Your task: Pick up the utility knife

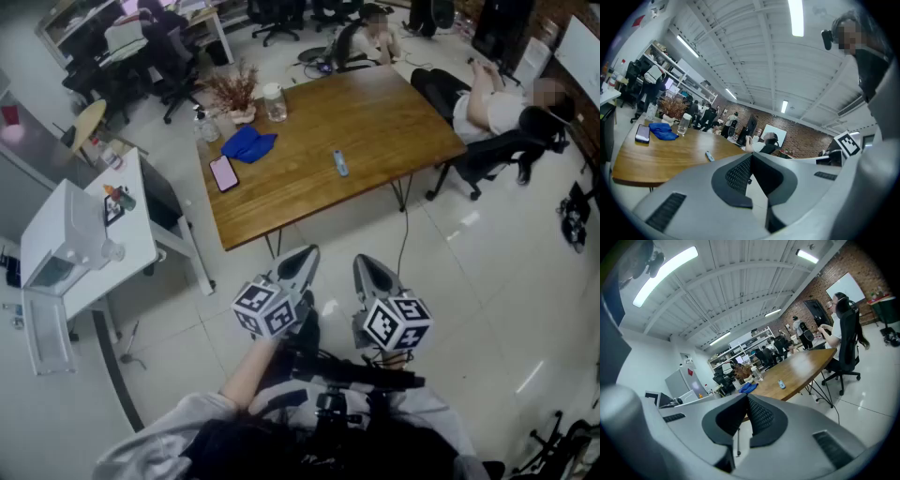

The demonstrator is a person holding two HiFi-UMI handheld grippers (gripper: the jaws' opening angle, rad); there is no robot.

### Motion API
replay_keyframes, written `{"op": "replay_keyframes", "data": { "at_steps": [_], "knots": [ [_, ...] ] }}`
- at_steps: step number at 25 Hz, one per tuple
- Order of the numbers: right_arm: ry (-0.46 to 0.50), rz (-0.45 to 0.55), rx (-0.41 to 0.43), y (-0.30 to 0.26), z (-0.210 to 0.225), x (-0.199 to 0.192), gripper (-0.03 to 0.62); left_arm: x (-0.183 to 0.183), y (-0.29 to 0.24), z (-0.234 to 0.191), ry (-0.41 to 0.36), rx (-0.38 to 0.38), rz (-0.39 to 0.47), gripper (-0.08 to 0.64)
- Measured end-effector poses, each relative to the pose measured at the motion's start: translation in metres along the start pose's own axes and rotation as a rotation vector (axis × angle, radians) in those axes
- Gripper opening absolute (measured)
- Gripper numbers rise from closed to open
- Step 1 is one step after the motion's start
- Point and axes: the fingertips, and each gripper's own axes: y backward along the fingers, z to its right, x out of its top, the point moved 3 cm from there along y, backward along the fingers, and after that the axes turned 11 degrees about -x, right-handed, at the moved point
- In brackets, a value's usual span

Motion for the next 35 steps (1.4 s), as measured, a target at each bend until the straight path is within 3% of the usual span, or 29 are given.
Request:
{"op": "replay_keyframes", "data": {
  "at_steps": [5,13,23,30,35],
  "knots": [
    [-0.036,0.019,-0.041,-0.046,-0.003,0.021,0.011,0.022,-0.012,-0.062,-0.051,-0.007,-0.055,0.006],
    [-0.074,0.043,-0.148,-0.107,0.003,0.045,0.011,0.05,-0.037,-0.147,-0.04,-0.031,-0.072,0.006],
    [-0.068,0.019,-0.198,-0.126,0.012,0.047,0.011,0.031,-0.055,-0.171,0.031,-0.064,-0.121,0.006],
    [-0.032,-0.028,-0.192,-0.157,0.034,0.054,0.012,0.031,-0.057,-0.196,0.049,0.005,-0.126,0.006],
    [0.083,-0.103,-0.167,-0.199,0.053,0.058,0.11,0.046,-0.067,-0.22,0.054,0.064,-0.093,0.006]
  ]
}}
